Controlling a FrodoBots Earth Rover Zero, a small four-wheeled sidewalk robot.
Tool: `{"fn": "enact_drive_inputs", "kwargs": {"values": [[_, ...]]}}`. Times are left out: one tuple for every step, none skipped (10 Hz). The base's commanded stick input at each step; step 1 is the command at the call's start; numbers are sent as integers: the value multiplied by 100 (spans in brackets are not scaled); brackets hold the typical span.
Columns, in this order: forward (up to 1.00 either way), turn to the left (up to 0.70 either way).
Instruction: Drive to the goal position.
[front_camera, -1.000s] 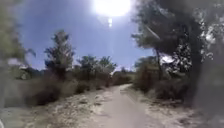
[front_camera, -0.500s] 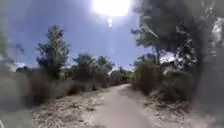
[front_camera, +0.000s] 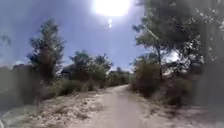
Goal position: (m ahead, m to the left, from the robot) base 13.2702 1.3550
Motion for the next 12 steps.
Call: {"fn": "enact_drive_inputs", "kwargs": {"values": [[85,0],[85,0],[85,0],[85,4],[85,29],[85,6],[85,0],[85,0],[85,0],[85,34],[85,21],[85,4]]}}
